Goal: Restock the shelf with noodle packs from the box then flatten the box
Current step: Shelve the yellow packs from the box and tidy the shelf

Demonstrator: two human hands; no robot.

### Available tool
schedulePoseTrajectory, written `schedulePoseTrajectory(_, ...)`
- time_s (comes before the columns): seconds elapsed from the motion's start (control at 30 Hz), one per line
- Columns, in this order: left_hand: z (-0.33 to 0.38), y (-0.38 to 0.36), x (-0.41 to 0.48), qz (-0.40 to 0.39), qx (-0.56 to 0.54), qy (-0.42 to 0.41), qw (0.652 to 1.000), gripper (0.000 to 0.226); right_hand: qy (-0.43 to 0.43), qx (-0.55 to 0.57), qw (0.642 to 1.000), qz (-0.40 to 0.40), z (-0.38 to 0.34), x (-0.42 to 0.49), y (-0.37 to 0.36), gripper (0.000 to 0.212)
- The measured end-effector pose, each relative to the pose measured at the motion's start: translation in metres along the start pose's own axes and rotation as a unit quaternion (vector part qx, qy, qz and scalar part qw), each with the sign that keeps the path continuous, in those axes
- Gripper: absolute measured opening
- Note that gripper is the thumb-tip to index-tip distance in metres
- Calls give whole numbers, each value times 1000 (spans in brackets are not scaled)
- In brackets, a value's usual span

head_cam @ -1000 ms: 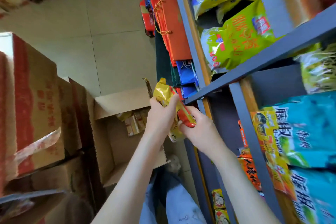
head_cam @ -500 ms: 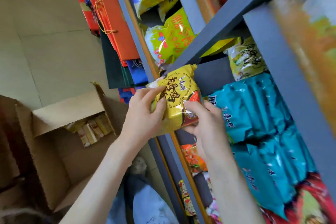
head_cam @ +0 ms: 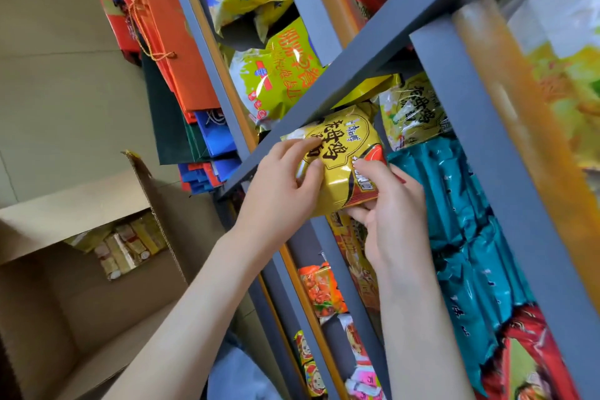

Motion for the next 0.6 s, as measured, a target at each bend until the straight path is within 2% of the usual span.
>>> schedulePoseTrajectory(0.13,11,-11,11,-6,-7,-42,999,36,32,-5,999,31,-16,12,11,9)
schedulePoseTrajectory(0.27,20,-18,23,-11,-11,-71,997,52,49,2,997,61,-23,24,21,7)
schedulePoseTrajectory(0.37,25,-19,28,-20,17,-98,995,57,50,-1,996,79,-29,33,25,26)
schedulePoseTrajectory(0.47,27,-20,31,-30,51,-109,992,62,38,-16,997,59,-35,43,28,12)
schedulePoseTrajectory(0.6,32,-24,39,-52,86,-109,989,69,34,-23,997,60,-42,57,30,12)
Point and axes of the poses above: each hand's wrist, its own x-axis towards the middle knuckle, its own y-axis out of the back of the hand, z = x × y, the point moved 4 cm from there along x, towards the middle knuckle, and after that the axes turned 13 degrees about -z, right-handed, at the moved point
